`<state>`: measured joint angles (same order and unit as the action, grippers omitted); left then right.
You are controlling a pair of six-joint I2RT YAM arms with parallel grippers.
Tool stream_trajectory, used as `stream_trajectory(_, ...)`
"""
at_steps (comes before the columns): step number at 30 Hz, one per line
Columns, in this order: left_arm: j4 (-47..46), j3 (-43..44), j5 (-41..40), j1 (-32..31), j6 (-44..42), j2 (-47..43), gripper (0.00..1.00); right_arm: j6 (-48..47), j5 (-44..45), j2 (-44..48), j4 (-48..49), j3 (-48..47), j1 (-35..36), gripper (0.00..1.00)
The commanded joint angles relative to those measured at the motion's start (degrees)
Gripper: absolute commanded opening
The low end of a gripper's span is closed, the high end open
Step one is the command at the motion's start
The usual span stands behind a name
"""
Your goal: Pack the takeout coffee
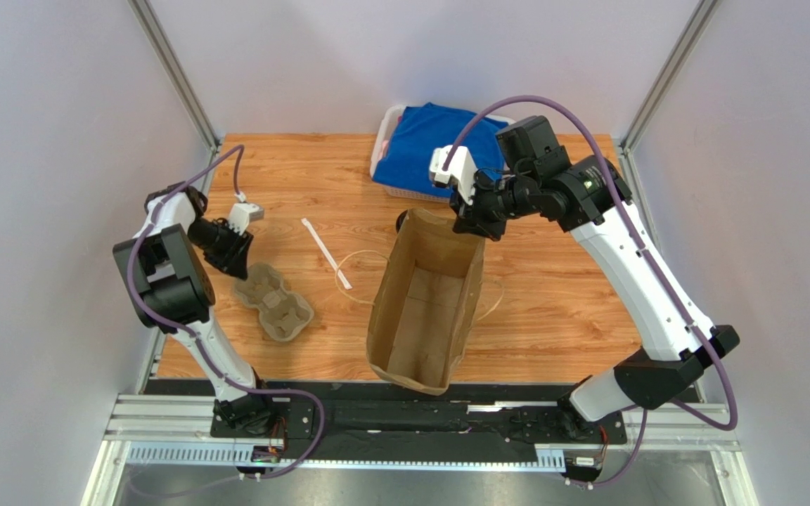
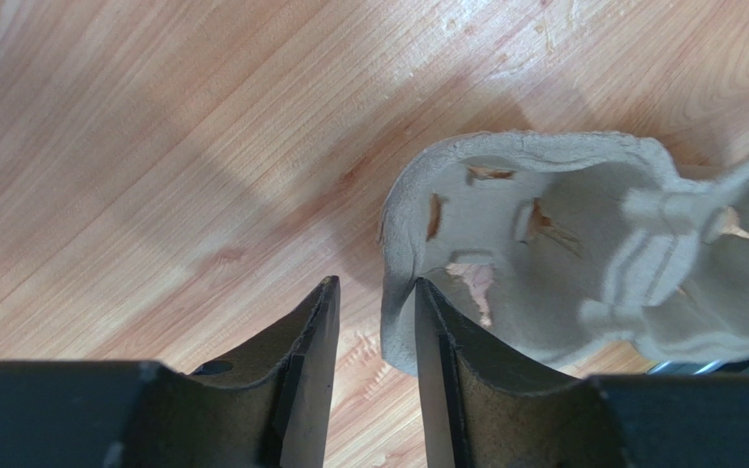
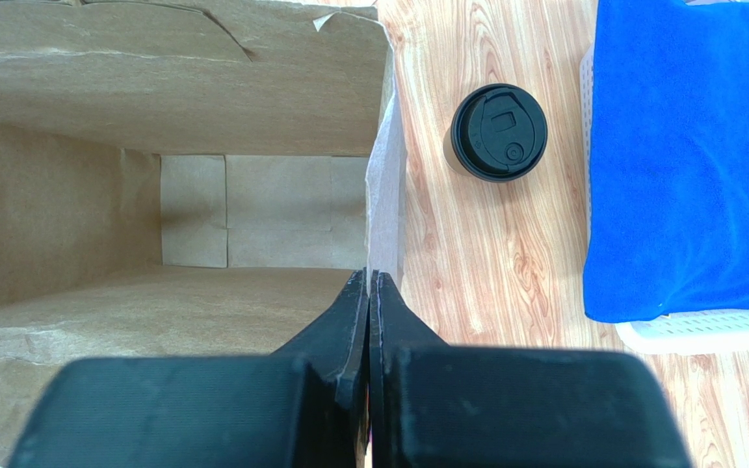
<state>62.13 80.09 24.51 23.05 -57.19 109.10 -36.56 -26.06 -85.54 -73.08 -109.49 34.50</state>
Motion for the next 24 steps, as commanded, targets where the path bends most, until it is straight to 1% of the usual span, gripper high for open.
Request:
stream_trajectory(1, 0.45, 1.91, -0.87, -0.72, -1.87, 0.59, 0.40, -0.71, -1.01, 0.02, 1.89, -0.20, -0.49, 0.00)
stream_trajectory(4, 1.15, 2.00, -0.61, -1.07, -2.14, 0.77, 0.41, -0.80, -1.01, -0.07, 1.97, -0.20, -0.57, 0.00)
stream_trajectory(7, 2.03, 1.73, 0.10, -1.34, -2.66, 0.59, 0.46, -0.80, -1.09, 0.02, 1.80, -0.20, -0.58, 0.00)
stream_trajectory(9, 2.12, 1.47, 0.36, -1.34, -2.67, 0.33, 0.45, -0.80, -1.09, 0.02, 1.71, -0.28, -0.58, 0.00)
stream_trajectory(10, 2.21, 1.47, 0.53, -1.25, -2.66, 0.24, 0.42, -0.80, -1.09, 0.02, 1.71, -0.28, -0.66, 0.00)
stream_trajectory(11, 2.29, 1.55, 0.62, -1.34, -2.66, 0.06, 0.30, -0.80, -1.18, 0.02, 1.71, -0.37, -0.58, 0.00)
stream_trajectory(13, 2.91, 2.26, 1.32, -1.25, -3.01, -1.16, 0.17, -0.88, -1.01, 0.11, 1.71, -0.28, -0.58, 0.00)
stream_trajectory(15, 3.87, 3.92, 1.33, -1.25, -3.10, -3.53, 0.11, -1.23, -0.74, 0.28, 1.80, -0.11, -0.66, 0.00)
stream_trajectory(16, 4.49, 4.80, 1.68, -1.34, -3.02, -4.59, 0.04, -1.24, -0.74, 0.46, 1.80, -0.02, -0.66, 0.00)
stream_trajectory(17, 6.23, 6.03, 1.77, -1.25, -2.76, -5.47, 0.01, -1.24, -0.66, 0.63, 1.89, 0.07, -0.66, 0.00)
stream_trajectory(18, 7.29, 9.00, 2.20, -1.25, -2.84, -7.65, 0.00, -1.24, -0.65, 0.81, 2.15, 0.24, -0.66, 0.00)
stream_trajectory(20, 9.84, 12.52, 3.08, -1.25, -2.58, -9.95, 0.00, -1.15, -0.48, 1.34, 2.59, 0.59, -0.66, 0.00)
stream_trajectory(21, 10.55, 16.28, 3.78, -1.25, -2.93, -12.13, 0.00, -1.06, -0.48, 1.51, 2.76, 0.77, -0.66, 0.00)
stream_trajectory(23, 12.39, 20.43, 4.40, -1.25, -2.67, -14.17, 0.00, -0.89, -0.57, 1.95, 2.94, 0.77, -0.66, 0.00)
stream_trajectory(24, 13.27, 25.67, 5.53, -1.34, -2.75, -15.83, 0.00, -0.80, -0.48, 2.13, 2.94, 0.86, -0.66, 0.00)
